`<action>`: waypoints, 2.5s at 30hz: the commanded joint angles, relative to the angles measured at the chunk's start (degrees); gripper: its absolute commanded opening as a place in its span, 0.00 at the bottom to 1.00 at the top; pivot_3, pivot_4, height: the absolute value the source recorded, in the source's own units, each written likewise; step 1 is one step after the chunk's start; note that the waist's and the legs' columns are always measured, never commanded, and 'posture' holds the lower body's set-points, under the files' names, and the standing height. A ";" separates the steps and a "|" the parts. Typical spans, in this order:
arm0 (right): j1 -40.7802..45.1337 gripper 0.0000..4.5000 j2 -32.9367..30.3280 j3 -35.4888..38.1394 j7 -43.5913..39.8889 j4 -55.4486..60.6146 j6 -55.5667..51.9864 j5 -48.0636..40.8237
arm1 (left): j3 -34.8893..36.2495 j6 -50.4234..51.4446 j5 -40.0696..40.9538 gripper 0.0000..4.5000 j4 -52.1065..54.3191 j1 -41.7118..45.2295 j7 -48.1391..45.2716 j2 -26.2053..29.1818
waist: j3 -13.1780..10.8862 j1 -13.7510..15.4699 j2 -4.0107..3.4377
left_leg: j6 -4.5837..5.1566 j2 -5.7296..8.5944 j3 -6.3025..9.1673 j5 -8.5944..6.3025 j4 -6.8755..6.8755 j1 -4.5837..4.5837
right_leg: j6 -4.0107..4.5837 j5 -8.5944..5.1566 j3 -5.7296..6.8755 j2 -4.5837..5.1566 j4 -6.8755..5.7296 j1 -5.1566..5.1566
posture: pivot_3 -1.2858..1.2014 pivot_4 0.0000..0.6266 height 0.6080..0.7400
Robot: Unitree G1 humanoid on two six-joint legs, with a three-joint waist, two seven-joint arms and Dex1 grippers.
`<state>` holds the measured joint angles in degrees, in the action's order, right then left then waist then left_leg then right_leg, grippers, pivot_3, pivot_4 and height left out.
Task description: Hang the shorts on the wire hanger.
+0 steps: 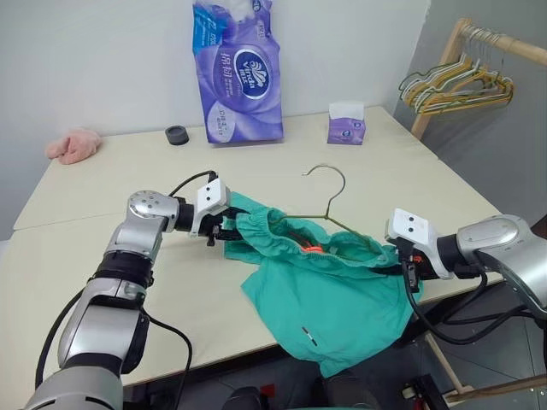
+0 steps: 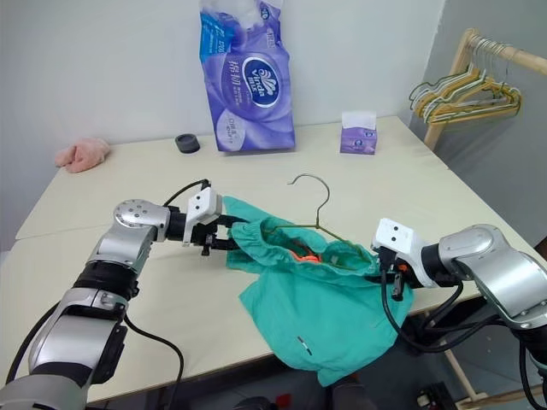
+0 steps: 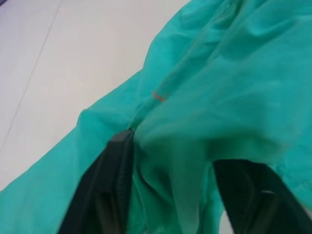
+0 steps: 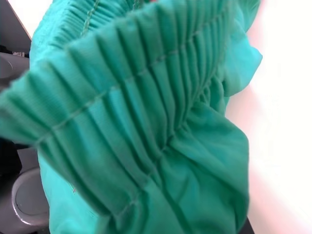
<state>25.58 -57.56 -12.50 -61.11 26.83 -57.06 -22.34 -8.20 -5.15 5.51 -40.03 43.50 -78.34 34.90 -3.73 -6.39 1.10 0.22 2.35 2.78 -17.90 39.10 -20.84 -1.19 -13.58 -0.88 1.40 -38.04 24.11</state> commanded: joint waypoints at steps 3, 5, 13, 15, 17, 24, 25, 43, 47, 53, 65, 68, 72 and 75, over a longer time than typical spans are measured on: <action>-1.96 0.00 0.61 6.00 2.66 2.45 -4.50 -4.40 | 4.65 2.84 2.70 0.80 1.82 1.64 3.71 1.52 | -0.01 0.02 0.01 | 0.00 0.00 0.00 0.00 0.00 0.00 | 0.00 0.00 0.00 0.00 0.00 0.00 | 0.44 0.07 1.00; -6.21 0.00 0.43 9.57 3.65 4.58 -5.64 -6.39 | 7.20 8.48 5.56 0.80 4.60 2.15 5.02 1.67 | -0.03 0.19 0.05 | 0.01 -0.01 0.03 0.00 0.00 -0.02 | 0.00 0.00 0.03 0.01 0.01 -0.01 | 0.44 0.08 1.00; -17.68 0.00 7.16 23.94 14.39 9.65 -16.18 -11.38 | 7.15 22.19 11.42 0.80 25.83 -5.57 5.33 1.86 | -0.03 0.37 0.04 | 0.01 -0.01 0.01 -0.01 0.00 0.04 | -0.03 0.00 -0.03 0.01 -0.03 -0.06 | 0.43 0.10 1.00; -17.87 0.00 10.37 28.10 17.77 10.38 -21.49 -12.30 | 5.42 24.05 11.77 0.80 31.08 -7.21 6.09 0.84 | -0.07 0.29 0.03 | 0.01 -0.01 0.01 -0.01 0.00 0.05 | -0.02 0.01 -0.03 0.01 -0.05 -0.06 | 0.42 0.12 1.00; -17.52 0.00 16.72 36.83 21.43 12.20 -31.32 -13.49 | 1.81 27.55 12.42 0.80 37.56 -7.72 7.57 -2.42 | -0.08 0.48 0.04 | 0.01 -0.02 0.02 -0.01 -0.01 0.04 | -0.02 0.01 -0.02 0.00 -0.03 -0.06 | 0.41 0.13 1.00; -21.21 0.00 17.97 55.08 34.38 11.19 -35.44 -22.38 | -6.28 33.56 11.12 0.80 44.29 -3.52 12.48 -10.54 | -0.26 0.66 -0.30 | 0.04 0.03 -0.06 -0.02 0.00 0.05 | -0.08 0.04 -0.09 0.00 0.01 -0.11 | 0.39 0.14 1.00; -21.86 0.00 16.27 56.79 36.14 10.19 -35.44 -23.14 | -7.28 33.72 10.80 0.80 44.55 -2.83 13.30 -11.70 | -0.29 0.60 -0.38 | 0.05 0.05 -0.09 -0.02 0.00 0.06 | -0.10 0.03 -0.11 0.00 0.03 -0.15 | 0.38 0.14 1.00; -9.28 0.00 -10.68 63.17 62.45 -20.59 -35.44 -36.72 | -8.06 23.30 5.43 0.80 31.25 13.09 29.20 -32.13 | -1.30 -5.31 -1.34 | 0.84 0.04 -1.14 -0.46 -0.13 0.41 | -0.98 -0.18 -1.01 -0.46 0.96 -0.85 | 0.36 0.19 1.00; -5.45 0.00 -14.11 59.86 61.52 -28.90 -35.44 -31.58 | -8.23 21.93 5.04 0.80 29.56 15.01 28.93 -33.20 | -1.44 -6.13 -1.32 | 1.18 0.09 -1.77 -0.65 -0.12 0.53 | -1.41 -0.19 -1.63 -0.47 1.12 -0.85 | 0.37 0.20 1.00; 3.08 0.00 -19.07 51.37 57.29 -45.44 -28.33 -21.00 | -8.91 20.46 4.99 0.80 27.35 17.40 27.98 -34.47 | -2.15 -6.50 -1.50 | 1.36 0.13 -2.22 -0.76 -0.12 0.75 | -1.64 -0.17 -2.10 -0.46 1.15 -0.86 | 0.37 0.21 1.00; 20.03 0.00 -23.97 27.29 38.47 -68.90 -15.72 -5.71 | -8.89 21.16 5.85 0.80 27.45 18.83 26.71 -36.72 | -4.03 -8.40 -1.71 | 1.68 0.12 -3.27 -0.96 -0.23 1.08 | -2.10 -0.12 -3.17 -0.53 1.16 -0.79 | 0.38 0.23 1.00; 21.54 0.00 -23.45 26.19 36.09 -70.43 -16.09 -3.95 | -8.82 21.85 6.60 0.80 27.71 19.14 25.87 -37.21 | -4.23 -8.41 -1.68 | 1.68 0.12 -3.31 -0.96 -0.18 1.09 | -2.19 -0.06 -3.21 -0.53 1.16 -0.79 | 0.39 0.23 1.00; 22.17 0.00 -23.28 25.81 33.54 -70.04 -14.62 -1.96 | -8.76 22.50 7.54 0.80 27.86 19.54 24.75 -37.74 | -4.34 -8.41 -1.65 | 1.68 0.12 -3.32 -0.97 -0.18 1.08 | -2.20 -0.06 -3.22 -0.53 1.17 -0.79 | 0.39 0.23 1.00; 23.51 0.12 -23.17 27.83 34.72 -70.01 -14.59 -1.01 | -8.63 22.07 7.97 0.81 27.23 20.11 24.45 -38.37 | -4.35 -8.41 -1.67 | 1.68 0.12 -3.34 -0.97 -0.18 1.08 | -2.22 -0.06 -3.25 -0.51 1.17 -0.77 | 0.38 0.22 1.00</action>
<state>46.84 -79.69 13.03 -26.62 -44.18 -72.87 -24.07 -17.75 17.40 12.62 -13.99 61.69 -53.51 -2.76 -8.08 -14.80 -0.57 1.90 2.48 -0.57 -18.87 38.92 -19.76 -3.41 -13.63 -4.13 0.91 -36.88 23.34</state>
